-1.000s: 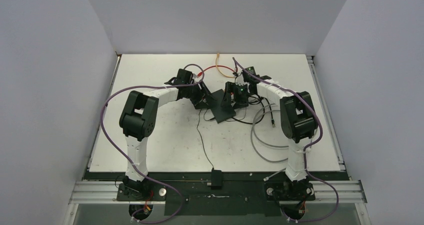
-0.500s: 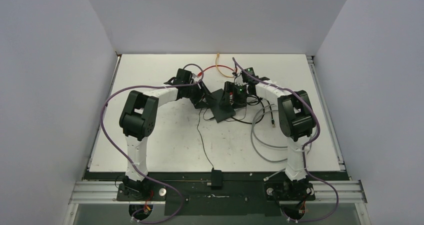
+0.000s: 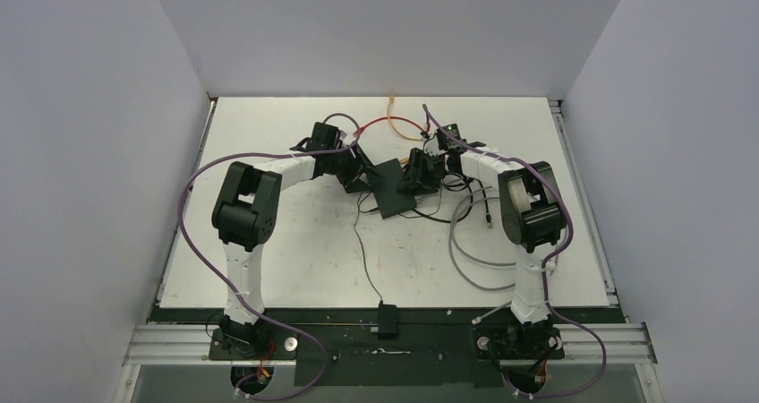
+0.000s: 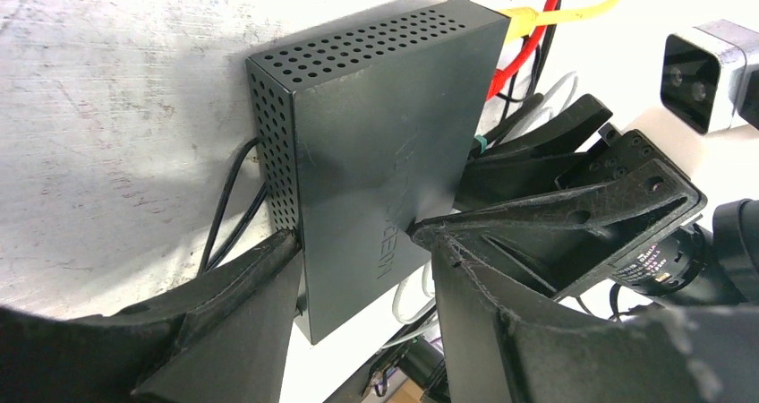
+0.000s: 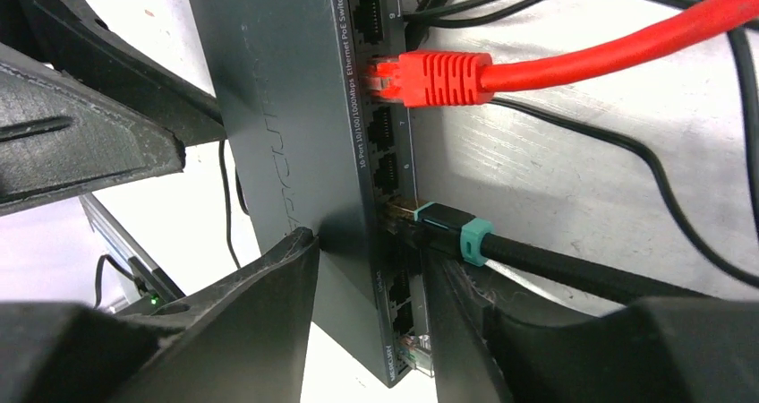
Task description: Pull the plug from the switch port
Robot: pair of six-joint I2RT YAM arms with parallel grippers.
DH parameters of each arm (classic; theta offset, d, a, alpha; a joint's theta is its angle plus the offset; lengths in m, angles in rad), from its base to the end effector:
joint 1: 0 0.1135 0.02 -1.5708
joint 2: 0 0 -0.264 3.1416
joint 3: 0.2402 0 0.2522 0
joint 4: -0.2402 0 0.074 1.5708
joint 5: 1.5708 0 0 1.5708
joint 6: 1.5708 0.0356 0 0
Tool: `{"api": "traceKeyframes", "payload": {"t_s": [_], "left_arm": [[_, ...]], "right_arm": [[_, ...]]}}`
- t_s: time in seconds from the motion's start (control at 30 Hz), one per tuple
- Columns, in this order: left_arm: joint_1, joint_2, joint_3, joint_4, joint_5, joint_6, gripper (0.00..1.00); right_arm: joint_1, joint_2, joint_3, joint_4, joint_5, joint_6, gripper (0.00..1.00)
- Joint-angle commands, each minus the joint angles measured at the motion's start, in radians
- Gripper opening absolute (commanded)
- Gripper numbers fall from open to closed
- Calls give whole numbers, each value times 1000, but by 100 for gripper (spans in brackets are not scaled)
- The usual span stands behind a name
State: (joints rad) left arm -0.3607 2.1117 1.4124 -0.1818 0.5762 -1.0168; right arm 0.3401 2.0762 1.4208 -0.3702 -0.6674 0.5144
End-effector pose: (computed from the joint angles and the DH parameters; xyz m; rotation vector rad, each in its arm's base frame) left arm 0.4124 -0.1763 0.1479 -0.5975 2.6471 -1.2334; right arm 0.3994 0.1647 0.1556 -0.0255 2.7011 1.1597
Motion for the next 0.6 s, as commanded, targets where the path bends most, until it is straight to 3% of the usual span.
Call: {"api": "traceKeyframes", "payload": {"t_s": [0.0, 0.3, 0.57], "left_arm": [[-26, -16, 0, 89, 39, -18, 52], [-10, -100, -1, -40, -47, 71, 63], [26, -196, -63, -60, -80, 113, 69]], "right_arm": [[32, -55, 13, 79, -125, 43, 39], [13, -71, 9, 78, -120, 51, 18], [-11, -86, 9, 72, -137, 61, 13]]}}
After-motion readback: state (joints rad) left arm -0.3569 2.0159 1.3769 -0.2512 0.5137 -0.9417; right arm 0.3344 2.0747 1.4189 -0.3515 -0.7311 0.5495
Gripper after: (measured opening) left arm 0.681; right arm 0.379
